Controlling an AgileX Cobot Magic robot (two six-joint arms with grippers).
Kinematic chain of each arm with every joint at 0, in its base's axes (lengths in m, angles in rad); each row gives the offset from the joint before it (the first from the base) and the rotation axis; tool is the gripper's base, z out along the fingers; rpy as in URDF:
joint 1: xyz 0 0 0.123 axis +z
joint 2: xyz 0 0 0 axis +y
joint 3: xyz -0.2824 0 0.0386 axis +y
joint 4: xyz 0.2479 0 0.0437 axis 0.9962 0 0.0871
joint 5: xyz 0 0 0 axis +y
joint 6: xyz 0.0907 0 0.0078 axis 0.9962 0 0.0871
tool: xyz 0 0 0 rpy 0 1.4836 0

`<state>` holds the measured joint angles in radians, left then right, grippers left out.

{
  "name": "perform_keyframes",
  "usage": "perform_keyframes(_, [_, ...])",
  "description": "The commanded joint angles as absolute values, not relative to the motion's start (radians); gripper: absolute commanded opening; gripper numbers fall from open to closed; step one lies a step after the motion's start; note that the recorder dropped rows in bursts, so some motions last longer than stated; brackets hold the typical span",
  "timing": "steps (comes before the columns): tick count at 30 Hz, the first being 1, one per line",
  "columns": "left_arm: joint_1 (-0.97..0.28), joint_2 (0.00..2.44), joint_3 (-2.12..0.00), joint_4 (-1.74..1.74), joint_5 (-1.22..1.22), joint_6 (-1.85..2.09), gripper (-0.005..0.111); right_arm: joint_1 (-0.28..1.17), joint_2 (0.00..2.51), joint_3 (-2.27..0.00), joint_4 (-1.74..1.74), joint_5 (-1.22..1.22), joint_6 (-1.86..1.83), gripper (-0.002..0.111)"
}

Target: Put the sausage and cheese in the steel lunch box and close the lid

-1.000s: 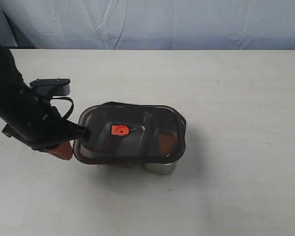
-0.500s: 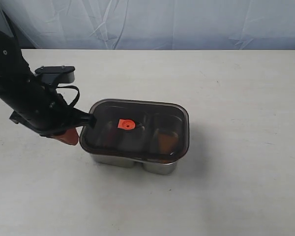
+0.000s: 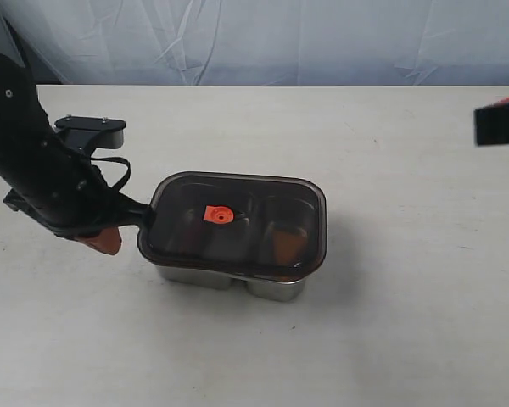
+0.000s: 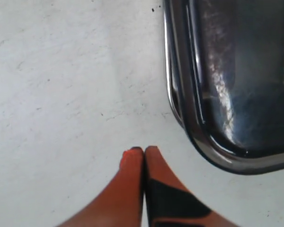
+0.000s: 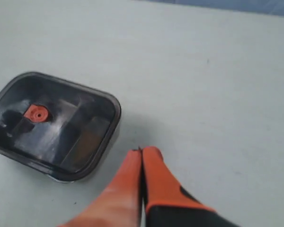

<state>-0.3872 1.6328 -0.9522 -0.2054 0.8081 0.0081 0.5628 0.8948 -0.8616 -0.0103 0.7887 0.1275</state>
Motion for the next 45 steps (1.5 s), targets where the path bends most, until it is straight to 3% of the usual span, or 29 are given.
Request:
perform_keyframes(1, [-0.393,1.619,-0.957,-0.201,0.788,0.0,0.0,0.558,1.0,-0.747,0.037,0.619,0.132,-0.001])
perform_keyframes(15, [-0.393,1.619,-0.957,-0.211,0.695,0.0,0.0,0.56,1.473,-0.735,0.134,0.42,0.142,-0.001])
perform_keyframes(23, [-0.393,1.632,-0.957,-0.209,0.672,0.0,0.0,0.56,1.493,-0.735,0.366,0.391,-0.034,-0.001])
perform_keyframes(45, [-0.393,1.639,-0.957,-0.159,0.691,0.0,0.0,0.642,1.669,-0.822,0.406,0.393,-0.034,-0.001])
